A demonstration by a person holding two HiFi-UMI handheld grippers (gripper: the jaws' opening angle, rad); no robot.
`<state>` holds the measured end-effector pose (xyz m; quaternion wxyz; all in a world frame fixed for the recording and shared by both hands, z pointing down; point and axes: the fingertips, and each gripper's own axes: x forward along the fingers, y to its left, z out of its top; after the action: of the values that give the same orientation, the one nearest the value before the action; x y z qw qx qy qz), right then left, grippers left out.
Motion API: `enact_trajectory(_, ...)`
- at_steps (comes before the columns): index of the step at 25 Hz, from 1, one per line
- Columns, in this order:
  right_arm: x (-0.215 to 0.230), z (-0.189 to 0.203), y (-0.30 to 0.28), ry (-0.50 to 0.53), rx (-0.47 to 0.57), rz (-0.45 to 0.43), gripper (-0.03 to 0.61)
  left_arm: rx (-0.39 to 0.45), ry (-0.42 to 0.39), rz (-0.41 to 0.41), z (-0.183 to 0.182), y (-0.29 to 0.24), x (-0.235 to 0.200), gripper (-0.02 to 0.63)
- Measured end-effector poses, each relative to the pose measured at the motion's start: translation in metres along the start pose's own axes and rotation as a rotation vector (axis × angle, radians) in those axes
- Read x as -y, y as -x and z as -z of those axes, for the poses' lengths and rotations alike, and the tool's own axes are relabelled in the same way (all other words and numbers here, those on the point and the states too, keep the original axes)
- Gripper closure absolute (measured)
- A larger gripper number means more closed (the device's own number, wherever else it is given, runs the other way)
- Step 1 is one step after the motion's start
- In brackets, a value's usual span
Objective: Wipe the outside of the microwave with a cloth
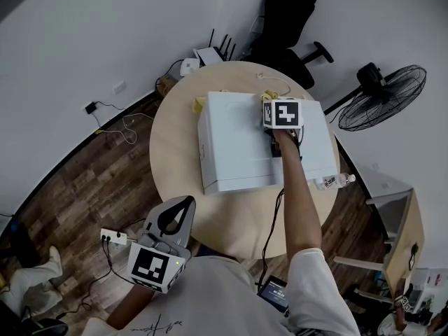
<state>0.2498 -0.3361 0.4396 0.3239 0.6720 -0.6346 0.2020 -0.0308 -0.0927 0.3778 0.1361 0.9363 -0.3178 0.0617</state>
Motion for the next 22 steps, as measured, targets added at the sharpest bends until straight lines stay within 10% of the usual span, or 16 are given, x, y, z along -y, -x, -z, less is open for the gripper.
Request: enact_trajectory(22, -0.128, -0.032, 0.006, 0.059, 0.063, -0.187, 0.453, 0.031, -0.004, -0.105, 0.001, 0.042, -0.007, 0.624)
